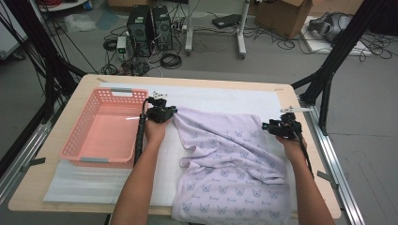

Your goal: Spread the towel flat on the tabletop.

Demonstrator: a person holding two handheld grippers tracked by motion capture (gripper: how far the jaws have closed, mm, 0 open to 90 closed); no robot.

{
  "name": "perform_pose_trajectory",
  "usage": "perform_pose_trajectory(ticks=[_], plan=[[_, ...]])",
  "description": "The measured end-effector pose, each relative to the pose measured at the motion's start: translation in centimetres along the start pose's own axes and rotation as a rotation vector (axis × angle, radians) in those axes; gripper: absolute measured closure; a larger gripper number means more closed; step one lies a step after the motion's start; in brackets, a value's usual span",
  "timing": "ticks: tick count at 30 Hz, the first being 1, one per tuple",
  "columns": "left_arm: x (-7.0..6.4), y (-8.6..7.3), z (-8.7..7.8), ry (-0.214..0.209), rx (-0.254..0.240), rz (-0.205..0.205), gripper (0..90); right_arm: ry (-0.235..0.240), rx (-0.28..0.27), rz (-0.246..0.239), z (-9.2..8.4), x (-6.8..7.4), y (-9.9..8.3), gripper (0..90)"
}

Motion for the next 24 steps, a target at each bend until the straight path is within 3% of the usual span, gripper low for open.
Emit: perform_pose_trajectory(ticks=[4, 6, 7, 9, 10, 12, 16, 20, 21, 23, 24], plan=[[0.1, 0.5, 0.1, 0.01, -0.029, -0.007, 87.2, -0.026, 0.059, -0.057, 2.4, 0.7, 0.0, 53.8], [0.2, 0.8, 0.4, 0.012, -0.015, -0.008, 87.3, -0.03, 0.048, -0.073, 2.7, 0.7, 0.3, 67.5], [0.1, 1.2, 0.5, 0.011, -0.017, -0.009, 87.2, -0.029, 0.049, -0.088, 2.7, 0.7, 0.5, 86.5], [-0.1, 2.3, 0.7, 0.008, -0.042, -0.007, 87.2, -0.074, 0.053, -0.17, 3.0, 0.7, 0.8, 88.1], [-0.2, 2.8, 0.9, 0.006, -0.044, -0.004, 87.2, -0.09, 0.051, -0.182, 3.2, 0.5, 1.2, 88.3], [-0.1, 3.4, 1.3, 0.006, -0.033, 0.0, 87.2, -0.127, 0.014, -0.166, 3.3, -0.2, 2.2, 88.4], [0.7, 4.3, 1.7, 0.015, -0.06, -0.025, 87.1, -0.192, -0.068, -0.135, 3.1, -1.9, 4.2, 88.4], [0.6, 4.1, 2.4, 0.005, -0.066, -0.022, 83.3, -0.262, -0.128, -0.078, 3.0, -3.1, 5.7, 87.0], [0.3, 3.7, 2.7, -0.005, -0.05, -0.018, 73.6, -0.283, -0.122, -0.06, 3.3, -3.4, 5.7, 84.3], [-0.5, 2.9, 3.2, -0.047, -0.01, -0.053, 49.3, -0.309, -0.103, -0.027, 3.6, -3.8, 5.5, 70.5], [-1.0, 2.6, 3.3, -0.061, 0.001, -0.047, 44.9, -0.308, -0.094, -0.016, 3.6, -3.9, 5.4, 68.0]])
Point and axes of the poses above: each handheld gripper's, and its own axes: z roughly forward along the jaws, y roughly out of its top, x roughly to its left, the point moved 10 cm from there along z, roughly forward along the jaws, and after that the axes turned 8 degrees about -y, right-handed, at the moved point
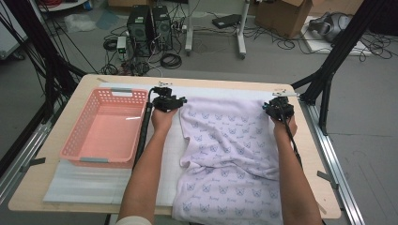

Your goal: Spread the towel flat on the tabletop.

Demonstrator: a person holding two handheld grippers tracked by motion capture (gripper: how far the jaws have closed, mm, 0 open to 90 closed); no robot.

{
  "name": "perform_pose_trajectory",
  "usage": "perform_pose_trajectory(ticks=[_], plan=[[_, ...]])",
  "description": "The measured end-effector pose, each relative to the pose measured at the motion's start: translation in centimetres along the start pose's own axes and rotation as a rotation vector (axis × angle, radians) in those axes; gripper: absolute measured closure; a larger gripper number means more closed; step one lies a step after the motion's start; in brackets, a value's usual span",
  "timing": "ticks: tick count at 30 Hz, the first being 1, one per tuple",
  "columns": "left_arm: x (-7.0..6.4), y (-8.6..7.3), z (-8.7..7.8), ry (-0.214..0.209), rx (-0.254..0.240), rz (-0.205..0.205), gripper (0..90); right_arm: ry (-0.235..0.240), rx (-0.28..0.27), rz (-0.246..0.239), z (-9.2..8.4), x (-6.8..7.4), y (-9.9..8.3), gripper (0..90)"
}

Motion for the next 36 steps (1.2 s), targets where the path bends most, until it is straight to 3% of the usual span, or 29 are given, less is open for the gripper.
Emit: perform_pose_trajectory(ticks=[3, 5, 8, 10, 11, 13, 16, 18, 23, 26, 28, 31, 34, 36], plan=[[-1.3, -1.1, -0.1, -0.022, 0.033, 0.041, 43.2, 0.03, 0.025, 0.027, -0.5, -0.3, -0.4, 64.4], [-2.3, -1.9, -0.4, -0.052, 0.068, 0.055, 42.9, 0.061, 0.012, 0.037, -1.2, -0.2, -0.3, 64.2], [-3.5, -2.4, -1.2, -0.075, 0.067, 0.084, 43.9, 0.097, 0.0, 0.038, -2.2, 0.0, -0.5, 63.8], [-4.1, -3.3, -1.4, -0.094, 0.116, 0.096, 42.9, 0.108, -0.002, 0.042, -2.8, 0.1, -0.6, 63.7], [-4.4, -3.7, -1.6, -0.098, 0.116, 0.104, 41.7, 0.116, -0.006, 0.047, -3.1, 0.1, -0.6, 63.6], [-4.8, -4.4, -1.9, -0.111, 0.111, 0.095, 42.3, 0.123, -0.014, 0.041, -3.7, 0.2, -0.7, 63.5], [-5.2, -5.5, -2.1, -0.125, 0.174, 0.091, 36.3, 0.149, -0.024, 0.037, -4.8, 0.5, -0.7, 63.3], [-5.7, -5.4, -2.4, -0.127, 0.125, 0.1, 36.2, 0.172, -0.034, 0.038, -5.6, 0.7, -0.8, 63.3], [-6.3, -6.5, -2.9, -0.161, 0.157, 0.098, 34.1, 0.212, -0.027, 0.019, -6.9, 0.9, -1.8, 63.1], [-7.0, -6.8, -3.5, -0.195, 0.113, 0.093, 36.2, 0.258, -0.024, 0.019, -7.7, 1.4, -2.5, 60.3], [-7.3, -7.3, -3.7, -0.22, 0.115, 0.096, 37.4, 0.313, -0.02, 0.033, -8.4, 1.9, -3.1, 55.1], [-7.4, -8.0, -4.1, -0.233, 0.113, 0.095, 38.5, 0.405, -0.02, -0.002, -9.5, 3.1, -3.8, 50.2], [-7.7, -8.3, -4.4, -0.245, 0.128, 0.107, 39.2, 0.457, -0.025, -0.035, -10.5, 4.1, -4.5, 48.7], [-7.7, -8.7, -4.5, -0.23, 0.158, 0.132, 39.6, 0.483, -0.024, -0.044, -11.0, 4.4, -5.1, 48.0]])
Point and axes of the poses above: each handheld gripper's, and its own axes: z roughly forward along the jaws, y roughly out of its top, x roughly to its left, the point moved 10 cm from there along z, roughly forward along the jaws, and after that the axes turned 8 degrees about -y, right-handed, at the moved point
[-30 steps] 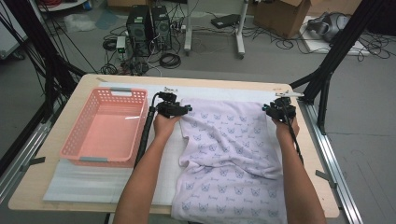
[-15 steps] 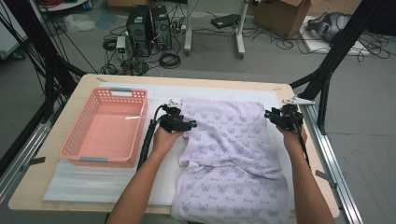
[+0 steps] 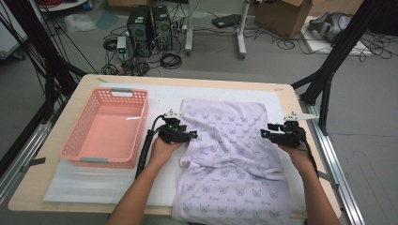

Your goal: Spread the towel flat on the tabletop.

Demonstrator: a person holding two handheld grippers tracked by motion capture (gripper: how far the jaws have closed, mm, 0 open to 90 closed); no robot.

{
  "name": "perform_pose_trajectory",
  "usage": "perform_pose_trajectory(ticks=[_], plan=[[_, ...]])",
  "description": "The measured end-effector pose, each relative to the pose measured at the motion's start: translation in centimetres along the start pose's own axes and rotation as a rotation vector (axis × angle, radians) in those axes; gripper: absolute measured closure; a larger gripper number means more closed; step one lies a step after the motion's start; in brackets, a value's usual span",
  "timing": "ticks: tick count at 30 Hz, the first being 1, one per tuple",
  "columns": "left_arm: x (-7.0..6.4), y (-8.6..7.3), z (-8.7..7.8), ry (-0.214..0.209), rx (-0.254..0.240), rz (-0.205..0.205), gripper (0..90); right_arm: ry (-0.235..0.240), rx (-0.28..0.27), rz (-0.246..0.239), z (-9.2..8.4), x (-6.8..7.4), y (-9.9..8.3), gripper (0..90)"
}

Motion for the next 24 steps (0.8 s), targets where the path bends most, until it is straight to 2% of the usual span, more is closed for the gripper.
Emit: perform_pose_trajectory(ticks=[2, 3, 6, 7, 8, 9, 10, 11, 12, 13, 14, 15, 16, 17, 19, 21, 23, 24], plan=[[-0.1, -0.1, 0.0, 0.016, 0.013, 0.017, 39.8, 0.0, 0.0, -0.006, -0.3, 0.2, -0.5, 47.9], [-0.2, -0.1, 0.1, 0.028, 0.023, 0.039, 39.8, -0.004, 0.002, -0.011, -0.4, 0.2, -0.8, 47.9], [-0.5, -0.4, 0.4, 0.088, 0.063, 0.141, 39.9, -0.027, 0.01, -0.014, -0.6, 0.1, -1.7, 47.8], [-0.5, -0.5, 0.5, 0.127, 0.077, 0.18, 40.7, -0.031, 0.016, -0.013, -0.7, 0.2, -2.1, 47.8], [-0.6, -0.5, 0.5, 0.145, 0.09, 0.206, 44.5, -0.033, 0.009, -0.015, -0.8, 0.2, -2.2, 47.8], [-0.7, -0.5, 0.6, 0.149, 0.087, 0.196, 47.5, -0.036, 0.007, -0.011, -0.8, 0.2, -2.5, 47.9], [-0.7, -0.4, 0.5, 0.144, 0.087, 0.2, 52.1, -0.04, 0.007, -0.001, -0.8, 0.2, -2.6, 47.9], [-0.9, -0.4, 0.5, 0.131, 0.088, 0.198, 64.3, -0.042, 0.005, 0.007, -0.8, 0.1, -2.8, 47.9], [-0.9, -0.4, 0.4, 0.141, 0.094, 0.207, 79.7, -0.046, 0.003, 0.012, -0.8, 0.0, -2.9, 47.9], [-0.9, -0.4, 0.4, 0.144, 0.093, 0.207, 84.4, -0.047, 0.002, 0.016, -0.7, 0.0, -2.9, 47.9], [-0.8, -0.3, 0.4, 0.14, 0.088, 0.19, 85.5, -0.048, 0.002, 0.017, -0.7, 0.0, -2.9, 47.8], [-0.4, -0.2, 0.3, 0.156, 0.084, 0.179, 86.2, -0.047, 0.003, 0.019, -0.8, 0.0, -2.9, 48.1], [0.3, 0.0, 0.0, 0.194, 0.069, 0.163, 86.4, -0.048, 0.002, 0.02, -0.8, 0.1, -2.9, 48.3], [1.3, 0.2, -0.4, 0.231, 0.05, 0.135, 86.5, -0.052, -0.001, 0.019, -0.9, 0.0, -2.8, 48.4], [3.0, 0.6, -1.1, 0.27, -0.007, 0.05, 86.4, -0.072, 0.0, 0.026, -0.9, -0.3, -2.8, 48.7], [4.8, 0.9, -1.9, 0.323, -0.046, 0.0, 86.4, -0.094, 0.004, 0.041, -0.7, -0.7, -2.7, 48.7], [5.8, 1.0, -2.1, 0.338, -0.065, -0.037, 86.3, -0.102, 0.024, 0.053, -0.3, -0.7, -2.9, 48.7], [6.0, 1.1, -2.2, 0.338, -0.075, -0.05, 86.2, -0.108, 0.037, 0.044, 0.0, -0.7, -3.1, 48.6]])
Point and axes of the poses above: each handheld gripper's, and its own axes: z roughly forward along the jaws, y roughly out of its top, x roughly to its left, the point moved 10 cm from there along z, roughly forward along the jaws, and after that the axes turned 8 degrees about -y, right-handed, at the moved point
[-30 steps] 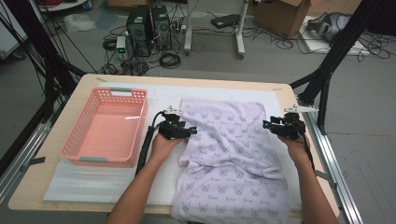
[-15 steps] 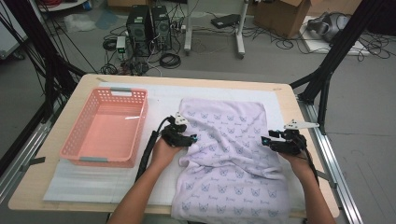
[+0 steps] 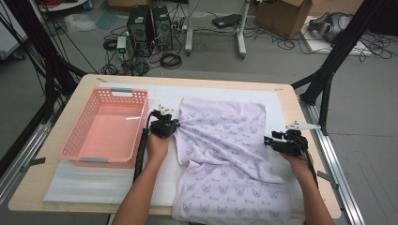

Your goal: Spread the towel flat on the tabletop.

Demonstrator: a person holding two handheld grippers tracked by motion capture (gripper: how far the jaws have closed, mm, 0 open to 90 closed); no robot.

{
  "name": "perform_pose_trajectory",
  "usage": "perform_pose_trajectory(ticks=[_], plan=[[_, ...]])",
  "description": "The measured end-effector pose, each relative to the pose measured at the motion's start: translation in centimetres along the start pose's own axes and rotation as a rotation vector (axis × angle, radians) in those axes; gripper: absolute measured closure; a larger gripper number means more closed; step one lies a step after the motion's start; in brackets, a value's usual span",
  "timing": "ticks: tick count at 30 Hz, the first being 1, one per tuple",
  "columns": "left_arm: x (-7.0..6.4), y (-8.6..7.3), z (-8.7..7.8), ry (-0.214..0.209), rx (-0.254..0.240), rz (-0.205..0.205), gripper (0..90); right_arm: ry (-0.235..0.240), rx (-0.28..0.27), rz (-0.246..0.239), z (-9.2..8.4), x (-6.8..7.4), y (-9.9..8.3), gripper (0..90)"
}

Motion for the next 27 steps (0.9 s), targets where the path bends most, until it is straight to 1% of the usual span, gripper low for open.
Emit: perform_pose_trajectory(ticks=[1, 2, 3, 4, 7, 8, 10, 11, 12, 13, 15, 16, 17, 18, 20, 22, 24, 25, 26, 27], plan=[[0.1, 0.1, 0.0, 0.003, -0.01, -0.008, 86.1, 0.0, 0.01, -0.013, 0.3, 0.2, -0.1, 48.5], [0.1, 0.2, 0.0, 0.005, -0.01, -0.003, 86.1, 0.003, 0.024, -0.021, 0.6, 0.6, -0.2, 48.6], [0.1, 0.2, 0.1, 0.01, -0.011, 0.002, 86.0, -0.003, 0.033, -0.04, 0.9, 0.8, -0.3, 48.6], [0.1, 0.2, 0.1, 0.009, -0.013, 0.002, 86.0, -0.004, 0.043, -0.045, 1.2, 1.2, -0.4, 48.8], [0.2, 0.4, 0.0, 0.007, -0.031, -0.004, 85.9, 0.022, 0.066, -0.048, 2.0, 2.2, -0.6, 51.2], [0.2, 0.5, 0.0, 0.006, -0.034, -0.005, 85.9, 0.015, 0.071, -0.046, 2.2, 2.4, -0.6, 52.0], [0.2, 0.5, 0.0, 0.004, -0.034, -0.009, 85.9, 0.002, 0.075, -0.029, 2.4, 2.4, -0.5, 56.9], [0.2, 0.5, 0.0, 0.003, -0.037, -0.01, 85.9, -0.002, 0.083, -0.022, 2.4, 2.3, -0.5, 60.6], [0.3, 0.5, 0.0, -0.001, -0.042, -0.01, 86.0, -0.004, 0.087, -0.027, 2.5, 2.2, -0.4, 66.4], [0.3, 0.6, 0.0, -0.004, -0.049, -0.018, 86.0, 0.0, 0.096, -0.034, 2.4, 2.3, -0.3, 85.0], [0.4, 0.7, -0.1, -0.01, -0.057, -0.031, 86.0, -0.038, 0.111, -0.127, 2.6, 2.4, -0.1, 88.2], [0.5, 0.7, -0.1, -0.013, -0.059, -0.033, 86.1, -0.062, 0.106, -0.156, 2.7, 2.3, 0.1, 88.4], [0.5, 0.7, -0.1, -0.015, -0.064, -0.038, 86.1, -0.089, 0.097, -0.168, 3.0, 1.9, 0.4, 88.4], [0.5, 0.9, -0.1, -0.022, -0.072, -0.043, 86.2, -0.104, 0.086, -0.16, 3.4, 1.4, 0.7, 88.4], [0.5, 1.2, 0.0, -0.047, -0.103, -0.058, 86.2, -0.129, 0.049, -0.124, 4.1, 0.2, 1.6, 88.4], [0.2, 1.5, -0.1, -0.101, -0.137, -0.071, 86.4, -0.165, -0.003, -0.088, 4.6, -1.4, 2.6, 88.4], [-0.2, 1.6, -0.2, -0.166, -0.155, -0.076, 86.3, -0.198, -0.045, -0.012, 4.8, -2.9, 3.4, 88.4], [-0.3, 1.7, -0.3, -0.182, -0.161, -0.067, 86.3, -0.212, -0.064, 0.035, 4.8, -3.6, 3.7, 88.5], [-0.7, 1.7, -0.4, -0.219, -0.165, -0.05, 86.1, -0.234, -0.07, 0.066, 4.8, -4.1, 3.8, 88.4], [-1.1, 1.7, -0.4, -0.247, -0.164, -0.036, 85.5, -0.243, -0.084, 0.113, 4.7, -4.8, 3.9, 87.9]])
Point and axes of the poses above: each handheld gripper's, and its own axes: z roughly forward along the jaws, y roughly out of its top, x roughly to its left, the point moved 10 cm from there along z, roughly forward along the jaws, and after that the axes turned 8 degrees about -y, right-handed, at the moved point
